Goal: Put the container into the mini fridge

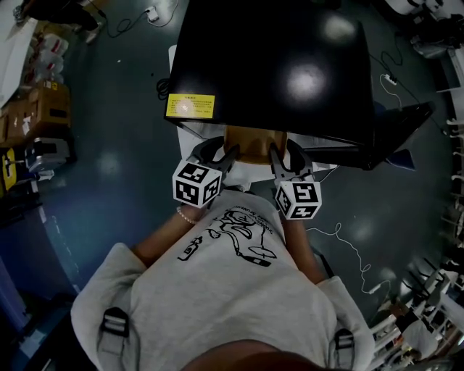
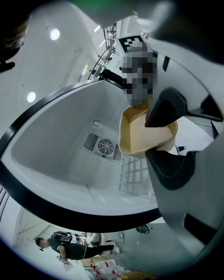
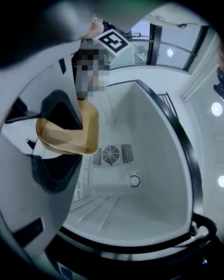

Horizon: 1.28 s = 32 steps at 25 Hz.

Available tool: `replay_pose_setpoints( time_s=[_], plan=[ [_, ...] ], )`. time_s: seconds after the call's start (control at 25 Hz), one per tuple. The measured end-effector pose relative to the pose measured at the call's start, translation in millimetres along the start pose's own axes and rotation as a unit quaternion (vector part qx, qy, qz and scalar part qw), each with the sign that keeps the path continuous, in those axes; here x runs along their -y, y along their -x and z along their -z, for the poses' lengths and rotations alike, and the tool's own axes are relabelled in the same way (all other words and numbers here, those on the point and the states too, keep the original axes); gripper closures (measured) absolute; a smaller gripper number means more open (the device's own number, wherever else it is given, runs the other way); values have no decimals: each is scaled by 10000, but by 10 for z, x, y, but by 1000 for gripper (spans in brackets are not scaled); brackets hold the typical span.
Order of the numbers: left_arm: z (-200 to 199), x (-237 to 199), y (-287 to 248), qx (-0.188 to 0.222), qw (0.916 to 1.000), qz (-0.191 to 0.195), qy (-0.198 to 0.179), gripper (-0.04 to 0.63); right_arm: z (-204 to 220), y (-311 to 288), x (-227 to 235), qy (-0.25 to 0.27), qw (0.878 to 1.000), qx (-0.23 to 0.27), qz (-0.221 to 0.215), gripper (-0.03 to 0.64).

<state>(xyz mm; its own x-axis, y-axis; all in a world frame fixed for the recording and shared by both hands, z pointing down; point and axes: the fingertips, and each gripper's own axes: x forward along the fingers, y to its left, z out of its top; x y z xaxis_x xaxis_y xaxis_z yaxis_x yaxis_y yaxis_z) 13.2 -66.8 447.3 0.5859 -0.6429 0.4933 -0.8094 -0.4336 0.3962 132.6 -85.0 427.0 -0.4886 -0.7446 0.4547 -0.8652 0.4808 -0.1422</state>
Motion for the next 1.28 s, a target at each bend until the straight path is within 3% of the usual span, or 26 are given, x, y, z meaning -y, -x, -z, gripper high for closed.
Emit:
replay_pose_setpoints(
  time_s=[1.28],
  plan=[
    [-187, -267, -334, 67, 10000, 18, -17, 422, -86, -442, 214, 31, 10000, -18, 72, 443]
  ],
)
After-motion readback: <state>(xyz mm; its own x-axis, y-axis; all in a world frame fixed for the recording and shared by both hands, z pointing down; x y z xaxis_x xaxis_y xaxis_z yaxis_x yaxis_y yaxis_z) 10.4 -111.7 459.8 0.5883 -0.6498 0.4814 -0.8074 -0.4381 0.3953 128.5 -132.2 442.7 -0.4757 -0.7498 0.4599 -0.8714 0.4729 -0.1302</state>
